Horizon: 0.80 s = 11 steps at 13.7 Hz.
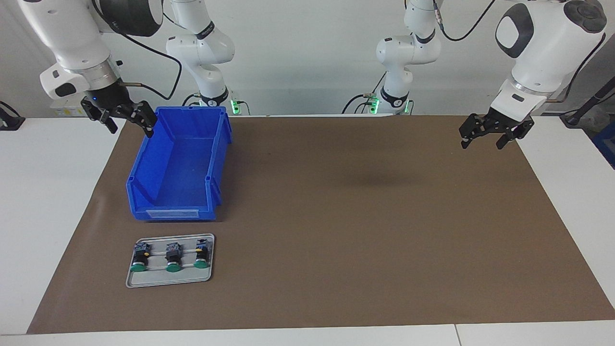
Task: Place and press button with both arms
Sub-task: 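Reach the right gripper toward the metal tray of green buttons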
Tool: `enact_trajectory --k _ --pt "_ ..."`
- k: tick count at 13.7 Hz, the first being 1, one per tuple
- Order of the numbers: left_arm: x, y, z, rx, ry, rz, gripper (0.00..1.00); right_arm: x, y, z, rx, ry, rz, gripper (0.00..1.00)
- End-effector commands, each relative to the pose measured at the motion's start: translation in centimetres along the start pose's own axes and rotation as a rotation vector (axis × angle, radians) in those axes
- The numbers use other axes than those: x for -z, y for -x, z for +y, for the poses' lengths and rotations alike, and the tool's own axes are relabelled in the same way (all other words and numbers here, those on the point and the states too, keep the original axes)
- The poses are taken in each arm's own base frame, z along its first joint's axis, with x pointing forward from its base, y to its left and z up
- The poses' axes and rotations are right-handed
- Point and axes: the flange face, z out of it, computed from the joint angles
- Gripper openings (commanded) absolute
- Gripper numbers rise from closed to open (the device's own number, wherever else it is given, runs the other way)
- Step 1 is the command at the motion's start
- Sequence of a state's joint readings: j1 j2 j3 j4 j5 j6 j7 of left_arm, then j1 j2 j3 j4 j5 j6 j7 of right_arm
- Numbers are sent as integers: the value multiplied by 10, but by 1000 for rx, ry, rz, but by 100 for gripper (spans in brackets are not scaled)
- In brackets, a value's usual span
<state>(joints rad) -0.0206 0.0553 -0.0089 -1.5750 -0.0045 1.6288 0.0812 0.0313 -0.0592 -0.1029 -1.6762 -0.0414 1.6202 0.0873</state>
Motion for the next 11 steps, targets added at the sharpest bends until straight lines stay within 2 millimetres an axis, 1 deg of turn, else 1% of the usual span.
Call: enact_trajectory --k 1,5,6,7,8,9,10,11 --pt "2 7 -1 7 11 2 100 -1 7 4 13 -5 -4 99" --pt "2 7 -1 7 11 2 100 -2 6 3 20 -6 7 99" --pt "2 7 -1 7 11 2 100 -7 6 2 25 -7 7 99" --pt "2 7 -1 7 11 2 100 -6 5 -1 16 -12 36 99" --pt "2 7 -1 7 11 2 100 -5 1 -2 15 -15 54 99" --pt "2 7 -1 7 11 2 100 -7 -5 -8 25 -11 67 99" --pt "2 7 -1 7 11 2 100 -13 -16 -20 43 -14 86 99" --pt "2 7 -1 7 11 2 100 -20 -26 -23 47 -15 118 99"
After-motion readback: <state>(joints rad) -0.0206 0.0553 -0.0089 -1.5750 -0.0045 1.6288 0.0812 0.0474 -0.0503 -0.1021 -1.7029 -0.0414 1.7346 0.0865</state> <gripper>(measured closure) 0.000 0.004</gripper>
